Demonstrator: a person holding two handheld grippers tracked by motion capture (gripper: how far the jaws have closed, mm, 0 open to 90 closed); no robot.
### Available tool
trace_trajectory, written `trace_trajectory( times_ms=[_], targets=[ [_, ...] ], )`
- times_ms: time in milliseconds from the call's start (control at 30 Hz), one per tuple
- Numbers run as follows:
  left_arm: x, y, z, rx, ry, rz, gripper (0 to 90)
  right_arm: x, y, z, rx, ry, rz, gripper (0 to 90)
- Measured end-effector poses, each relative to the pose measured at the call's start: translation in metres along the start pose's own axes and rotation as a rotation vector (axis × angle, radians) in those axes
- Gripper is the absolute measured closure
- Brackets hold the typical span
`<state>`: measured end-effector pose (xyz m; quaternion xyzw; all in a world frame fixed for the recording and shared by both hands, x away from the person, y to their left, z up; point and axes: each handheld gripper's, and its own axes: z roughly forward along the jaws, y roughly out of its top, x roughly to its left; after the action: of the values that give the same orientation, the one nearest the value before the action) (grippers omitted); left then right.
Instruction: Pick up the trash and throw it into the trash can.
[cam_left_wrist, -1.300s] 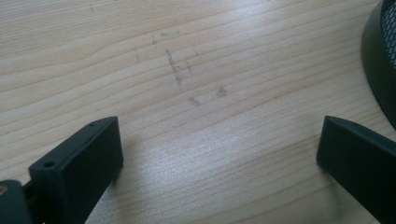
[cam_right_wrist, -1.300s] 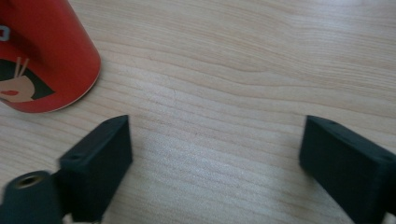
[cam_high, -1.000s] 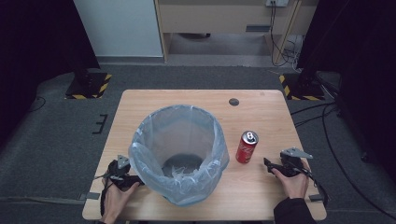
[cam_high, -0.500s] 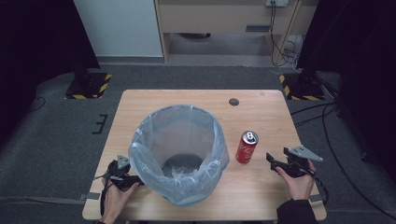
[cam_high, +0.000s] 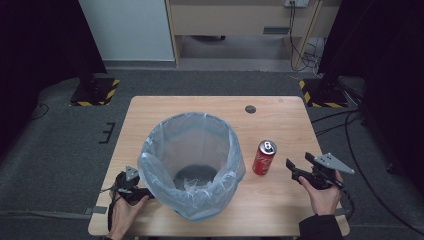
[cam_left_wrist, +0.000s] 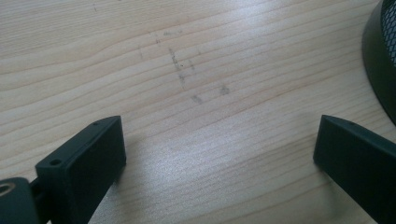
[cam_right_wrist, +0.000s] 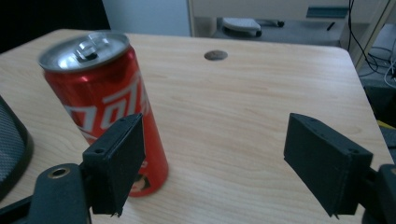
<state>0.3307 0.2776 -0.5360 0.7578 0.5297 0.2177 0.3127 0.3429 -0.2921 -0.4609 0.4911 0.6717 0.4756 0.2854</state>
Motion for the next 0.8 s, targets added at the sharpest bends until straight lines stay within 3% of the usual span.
trace_trajectory(
  times_ms=[400,800],
  targets=[
    [0.000,0.000,0.000,0.000,0.000,0.001,1.0,0.016,0.022,-0.011,-0.068,0.061,-0.016,21.0],
    [-0.001,0.000,0.001,0.003,0.004,0.001,0.3,0.036,0.033,-0.004,-0.090,0.126,-0.032,21.0]
  ],
)
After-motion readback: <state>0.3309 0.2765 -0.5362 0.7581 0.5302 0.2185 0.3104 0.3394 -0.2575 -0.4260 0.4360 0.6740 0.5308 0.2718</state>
